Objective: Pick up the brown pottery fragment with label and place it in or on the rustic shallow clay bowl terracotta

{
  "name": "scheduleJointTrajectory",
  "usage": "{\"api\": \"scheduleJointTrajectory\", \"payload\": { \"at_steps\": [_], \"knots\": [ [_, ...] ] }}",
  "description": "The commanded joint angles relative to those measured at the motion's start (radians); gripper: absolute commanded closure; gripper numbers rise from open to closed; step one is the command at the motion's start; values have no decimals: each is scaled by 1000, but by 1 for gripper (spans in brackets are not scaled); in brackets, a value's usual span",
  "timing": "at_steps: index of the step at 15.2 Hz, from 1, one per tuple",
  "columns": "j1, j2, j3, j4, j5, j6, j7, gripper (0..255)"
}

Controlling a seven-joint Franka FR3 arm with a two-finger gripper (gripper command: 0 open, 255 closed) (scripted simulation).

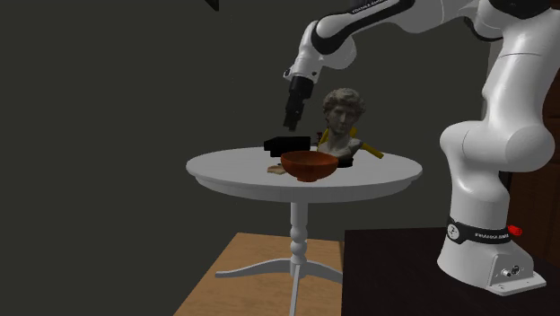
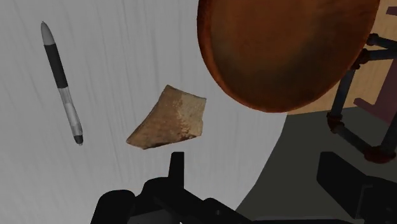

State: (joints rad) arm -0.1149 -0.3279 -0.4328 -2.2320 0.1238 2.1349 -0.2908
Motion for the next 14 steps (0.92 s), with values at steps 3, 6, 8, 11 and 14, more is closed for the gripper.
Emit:
{"api": "scheduleJointTrajectory", "payload": {
  "at_steps": [3,6,8,11,14],
  "knots": [
    [-1,123,-72,58,86,82,-60,0],
    [-6,217,-121,110,172,122,-115,0],
    [-6,241,-127,116,197,138,-130,0],
    [-1,270,-126,106,224,169,-148,0],
    [4,300,-125,99,255,199,-168,0]
  ]
}}
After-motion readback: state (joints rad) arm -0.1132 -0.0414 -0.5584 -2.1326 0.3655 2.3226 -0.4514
